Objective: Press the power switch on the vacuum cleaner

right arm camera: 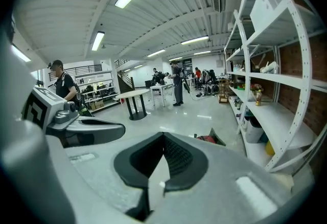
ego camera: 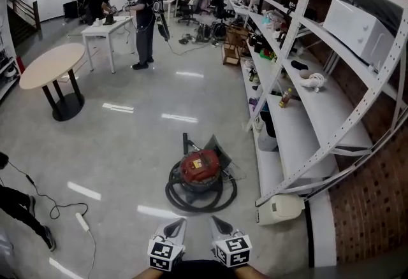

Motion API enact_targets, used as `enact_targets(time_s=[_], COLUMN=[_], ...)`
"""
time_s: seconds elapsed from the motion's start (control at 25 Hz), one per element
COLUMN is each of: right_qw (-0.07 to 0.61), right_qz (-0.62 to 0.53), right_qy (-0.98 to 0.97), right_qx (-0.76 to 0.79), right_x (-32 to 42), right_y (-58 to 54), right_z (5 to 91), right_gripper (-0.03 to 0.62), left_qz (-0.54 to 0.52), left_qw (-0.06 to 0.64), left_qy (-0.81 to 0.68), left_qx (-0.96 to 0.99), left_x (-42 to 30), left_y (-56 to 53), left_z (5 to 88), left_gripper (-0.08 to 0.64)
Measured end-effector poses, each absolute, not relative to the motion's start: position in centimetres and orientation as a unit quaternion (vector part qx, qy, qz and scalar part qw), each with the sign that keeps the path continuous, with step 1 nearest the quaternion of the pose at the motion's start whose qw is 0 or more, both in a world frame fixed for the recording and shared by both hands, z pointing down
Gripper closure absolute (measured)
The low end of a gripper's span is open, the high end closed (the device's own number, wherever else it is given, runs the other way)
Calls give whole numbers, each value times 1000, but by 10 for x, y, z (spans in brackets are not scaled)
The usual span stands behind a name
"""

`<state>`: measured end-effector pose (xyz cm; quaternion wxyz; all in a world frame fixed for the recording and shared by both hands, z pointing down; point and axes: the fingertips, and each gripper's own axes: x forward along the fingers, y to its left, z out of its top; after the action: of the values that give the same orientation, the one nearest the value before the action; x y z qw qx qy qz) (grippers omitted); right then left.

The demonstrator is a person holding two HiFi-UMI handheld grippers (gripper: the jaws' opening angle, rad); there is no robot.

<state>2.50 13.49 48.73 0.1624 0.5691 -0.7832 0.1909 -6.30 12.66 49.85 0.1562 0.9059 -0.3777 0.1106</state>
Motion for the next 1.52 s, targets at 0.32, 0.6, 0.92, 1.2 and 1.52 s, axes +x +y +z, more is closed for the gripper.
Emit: enact_targets(time_s=[0.32, 0.6, 0.92, 1.2, 1.52], right_qw=[154, 155, 152, 151, 138], right_qz=[179, 179, 168, 165, 139], right_qy=[-790, -804, -819, -830, -845], right_qx=[566, 546, 527, 512, 498], right_x=[73, 101, 107, 105, 110], right_y=[197, 253, 305, 340, 348], right_z=[485, 496, 493, 500, 489], right_gripper=[600, 600, 600, 600, 601], left_qz=[105, 109, 107, 103, 99], left_qw=[140, 148, 148, 150, 140], left_qy=[-387, -421, -468, -492, -507], left_qx=[905, 888, 865, 852, 845], left_x=[-12, 7, -2, -9, -4], left_y=[189, 249, 302, 333, 347], left_z=[489, 498, 499, 502, 502], left_gripper=[545, 545, 545, 545, 545])
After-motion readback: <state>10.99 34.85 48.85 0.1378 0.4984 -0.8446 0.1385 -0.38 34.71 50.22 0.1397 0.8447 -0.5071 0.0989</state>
